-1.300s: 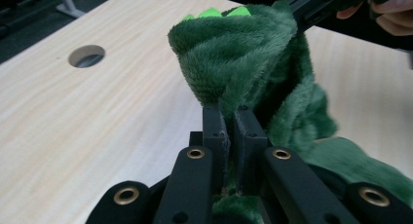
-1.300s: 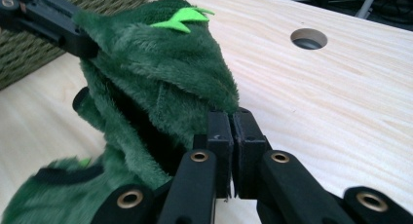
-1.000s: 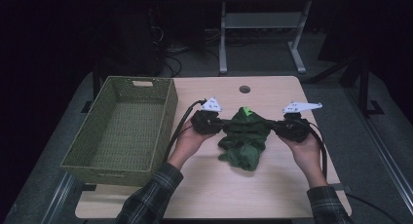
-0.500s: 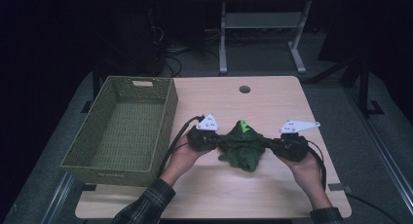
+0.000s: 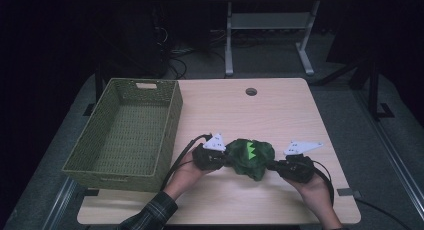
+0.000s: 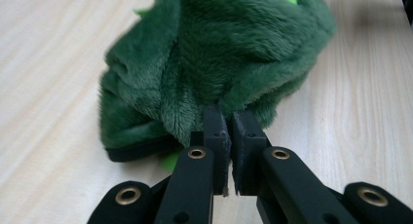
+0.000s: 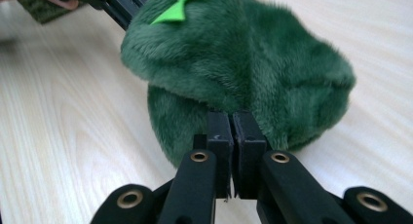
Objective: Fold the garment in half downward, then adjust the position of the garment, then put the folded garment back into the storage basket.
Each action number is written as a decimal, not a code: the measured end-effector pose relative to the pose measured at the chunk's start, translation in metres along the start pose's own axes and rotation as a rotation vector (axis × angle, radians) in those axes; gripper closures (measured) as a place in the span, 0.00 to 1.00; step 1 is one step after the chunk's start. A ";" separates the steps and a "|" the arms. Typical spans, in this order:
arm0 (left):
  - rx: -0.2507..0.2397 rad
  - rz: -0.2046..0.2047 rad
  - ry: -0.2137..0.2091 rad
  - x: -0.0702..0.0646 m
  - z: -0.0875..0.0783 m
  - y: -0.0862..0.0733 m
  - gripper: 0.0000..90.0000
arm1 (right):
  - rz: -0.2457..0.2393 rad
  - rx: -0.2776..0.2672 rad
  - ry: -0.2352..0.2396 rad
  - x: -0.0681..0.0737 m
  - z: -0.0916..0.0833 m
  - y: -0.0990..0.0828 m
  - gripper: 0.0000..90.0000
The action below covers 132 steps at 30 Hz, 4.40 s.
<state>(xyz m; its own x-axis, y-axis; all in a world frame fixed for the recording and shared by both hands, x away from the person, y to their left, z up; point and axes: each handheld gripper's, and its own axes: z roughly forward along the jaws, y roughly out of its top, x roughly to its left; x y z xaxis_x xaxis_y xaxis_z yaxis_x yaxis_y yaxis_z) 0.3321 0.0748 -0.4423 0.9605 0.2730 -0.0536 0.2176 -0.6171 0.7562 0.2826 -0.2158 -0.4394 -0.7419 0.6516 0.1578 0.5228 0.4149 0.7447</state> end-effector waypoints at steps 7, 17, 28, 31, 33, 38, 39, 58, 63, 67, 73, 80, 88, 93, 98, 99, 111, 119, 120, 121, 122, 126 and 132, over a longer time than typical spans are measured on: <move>0.039 -0.003 -0.030 -0.002 0.011 -0.007 0.96 | -0.005 0.060 0.007 0.003 0.010 -0.009 0.97; 0.090 0.014 -0.038 -0.004 0.025 -0.012 0.96 | -0.014 0.119 0.016 0.004 0.027 -0.016 0.97; 0.090 -0.003 -0.026 -0.013 0.006 -0.010 0.68 | 0.001 0.026 0.034 0.008 0.004 -0.018 0.77; 0.095 0.001 -0.030 -0.017 0.000 -0.012 0.67 | 0.005 0.017 0.045 0.010 -0.003 -0.021 0.76; 0.084 -0.009 -0.031 -0.019 -0.005 -0.013 0.67 | 0.010 0.014 0.050 0.012 -0.007 -0.024 0.75; 0.040 -0.041 -0.050 -0.019 -0.020 -0.009 0.79 | 0.019 -0.008 0.045 0.014 -0.020 -0.026 0.86; 0.027 -0.048 -0.056 -0.019 -0.023 -0.006 0.84 | 0.017 -0.020 0.041 0.013 -0.022 -0.024 0.89; 0.122 -0.104 0.014 0.010 0.027 0.004 1.00 | 0.034 0.092 0.007 -0.010 0.024 -0.001 1.00; 0.114 -0.112 0.019 0.011 0.022 0.003 0.99 | 0.021 0.108 -0.009 -0.009 0.023 -0.003 1.00; 0.113 -0.117 0.010 0.005 0.010 0.003 0.99 | 0.043 0.064 -0.013 -0.012 0.006 -0.003 1.00; 0.107 -0.111 -0.033 -0.013 -0.003 0.003 0.98 | 0.044 -0.006 -0.028 -0.019 -0.010 0.013 1.00; 0.106 -0.089 -0.059 -0.027 -0.002 0.005 0.98 | 0.065 -0.043 -0.033 -0.037 -0.005 0.035 1.00; 0.104 -0.088 -0.079 -0.032 0.011 0.010 0.98 | 0.101 -0.013 -0.027 -0.062 0.022 0.053 1.00; 0.114 -0.076 -0.083 -0.033 0.019 0.011 0.98 | 0.090 0.002 -0.034 -0.072 0.038 0.058 1.00; 0.115 -0.084 -0.088 -0.034 0.026 0.012 0.98 | 0.110 0.038 -0.024 -0.077 0.050 0.060 1.00; 0.116 -0.085 -0.092 -0.035 0.027 0.012 0.98 | 0.108 0.046 -0.020 -0.078 0.053 0.060 1.00; 0.136 -0.069 -0.100 -0.039 0.038 0.014 0.98 | 0.096 0.097 0.025 -0.079 0.064 0.055 1.00; 0.144 -0.118 -0.069 -0.028 0.035 0.010 1.00 | 0.097 0.098 0.048 -0.074 0.060 0.046 1.00; 0.143 -0.118 -0.065 -0.027 0.034 0.009 1.00 | 0.093 0.098 0.050 -0.073 0.059 0.045 1.00; 0.139 -0.124 -0.066 -0.027 0.034 0.008 1.00 | 0.097 0.100 0.052 -0.072 0.057 0.044 1.00; 0.140 -0.122 -0.064 -0.026 0.033 0.008 1.00 | 0.088 0.093 0.050 -0.071 0.056 0.043 1.00; 0.143 -0.127 -0.056 -0.022 0.029 0.005 1.00 | 0.093 0.089 0.054 -0.066 0.050 0.036 1.00; 0.149 -0.145 -0.037 -0.016 0.022 0.001 1.00 | 0.087 0.085 0.056 -0.057 0.043 0.023 1.00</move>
<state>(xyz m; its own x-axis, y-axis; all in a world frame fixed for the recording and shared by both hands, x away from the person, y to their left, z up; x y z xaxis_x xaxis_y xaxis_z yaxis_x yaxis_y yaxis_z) 0.3203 0.0533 -0.4556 0.9225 0.3413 -0.1804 0.3743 -0.6763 0.6345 0.3548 -0.2162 -0.4594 -0.7131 0.6522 0.2573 0.6183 0.4120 0.6693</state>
